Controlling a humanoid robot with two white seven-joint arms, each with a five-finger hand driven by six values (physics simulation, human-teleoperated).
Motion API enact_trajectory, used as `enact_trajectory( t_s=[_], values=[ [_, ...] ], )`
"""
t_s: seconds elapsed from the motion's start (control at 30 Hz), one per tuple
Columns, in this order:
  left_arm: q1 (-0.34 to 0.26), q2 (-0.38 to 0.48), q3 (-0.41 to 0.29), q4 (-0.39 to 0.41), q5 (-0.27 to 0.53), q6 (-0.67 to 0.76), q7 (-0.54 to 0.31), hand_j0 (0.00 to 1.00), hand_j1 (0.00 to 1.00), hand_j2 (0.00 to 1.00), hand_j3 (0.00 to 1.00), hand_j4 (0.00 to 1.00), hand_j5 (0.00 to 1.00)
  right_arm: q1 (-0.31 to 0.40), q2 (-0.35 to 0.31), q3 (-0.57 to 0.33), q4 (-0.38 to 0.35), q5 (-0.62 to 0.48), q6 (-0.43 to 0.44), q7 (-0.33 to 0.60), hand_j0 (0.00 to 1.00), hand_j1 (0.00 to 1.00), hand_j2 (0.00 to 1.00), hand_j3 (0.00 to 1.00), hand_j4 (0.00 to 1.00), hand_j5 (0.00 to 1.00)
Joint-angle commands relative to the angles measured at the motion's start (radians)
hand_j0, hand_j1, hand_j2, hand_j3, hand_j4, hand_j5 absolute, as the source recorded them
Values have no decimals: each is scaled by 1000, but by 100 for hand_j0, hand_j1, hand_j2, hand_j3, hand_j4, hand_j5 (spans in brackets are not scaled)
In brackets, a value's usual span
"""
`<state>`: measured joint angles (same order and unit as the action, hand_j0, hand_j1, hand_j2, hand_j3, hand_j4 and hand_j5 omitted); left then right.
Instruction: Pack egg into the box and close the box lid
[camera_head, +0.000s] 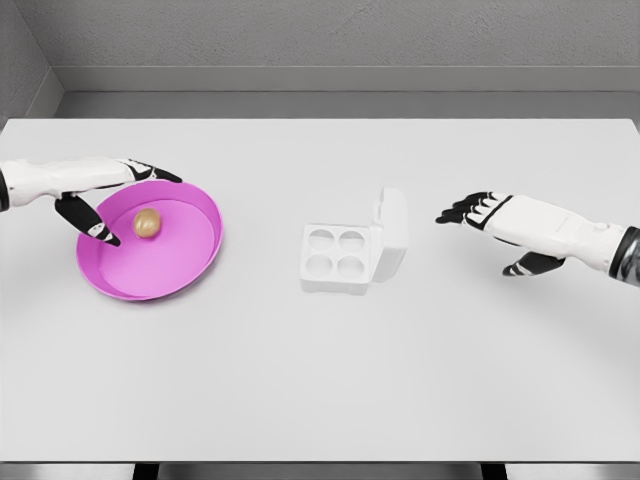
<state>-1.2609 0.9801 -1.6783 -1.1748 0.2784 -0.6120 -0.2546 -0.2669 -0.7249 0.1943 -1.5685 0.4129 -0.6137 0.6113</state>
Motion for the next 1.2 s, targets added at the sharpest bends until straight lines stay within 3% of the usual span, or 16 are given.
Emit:
enact_trajectory(
  t_s=[0.0, 0.43, 0.5, 0.57, 0.63, 1.17],
  values=[
    [0, 0, 5, -2, 5, 1, -8, 100, 100, 100, 100, 100, 100, 0, 4, -7, 1, -14, 3, 0, 100, 100, 100, 100, 100, 100],
    [29, -35, -14, 6, 5, 1, -5, 100, 100, 100, 100, 100, 100, 3, -2, 1, -5, -13, 3, 0, 100, 100, 100, 100, 100, 100],
    [32, -41, -14, 18, 5, 1, -5, 94, 94, 94, 94, 94, 94, 3, -2, 2, -4, -13, 3, 0, 100, 100, 100, 100, 100, 100],
    [41, -46, -12, 20, 5, 1, -5, 80, 80, 80, 80, 80, 80, 5, -2, 2, -5, -13, 3, 0, 100, 100, 100, 100, 100, 100],
    [44, -46, -12, 32, 4, 1, -5, 75, 75, 75, 75, 75, 75, 5, -2, 2, -5, -13, 3, 0, 100, 100, 100, 100, 100, 100],
    [54, -80, -11, 90, 2, 1, 3, 80, 80, 80, 80, 80, 80, 3, -2, 2, -5, -13, 3, 0, 100, 100, 100, 100, 100, 100]
  ],
)
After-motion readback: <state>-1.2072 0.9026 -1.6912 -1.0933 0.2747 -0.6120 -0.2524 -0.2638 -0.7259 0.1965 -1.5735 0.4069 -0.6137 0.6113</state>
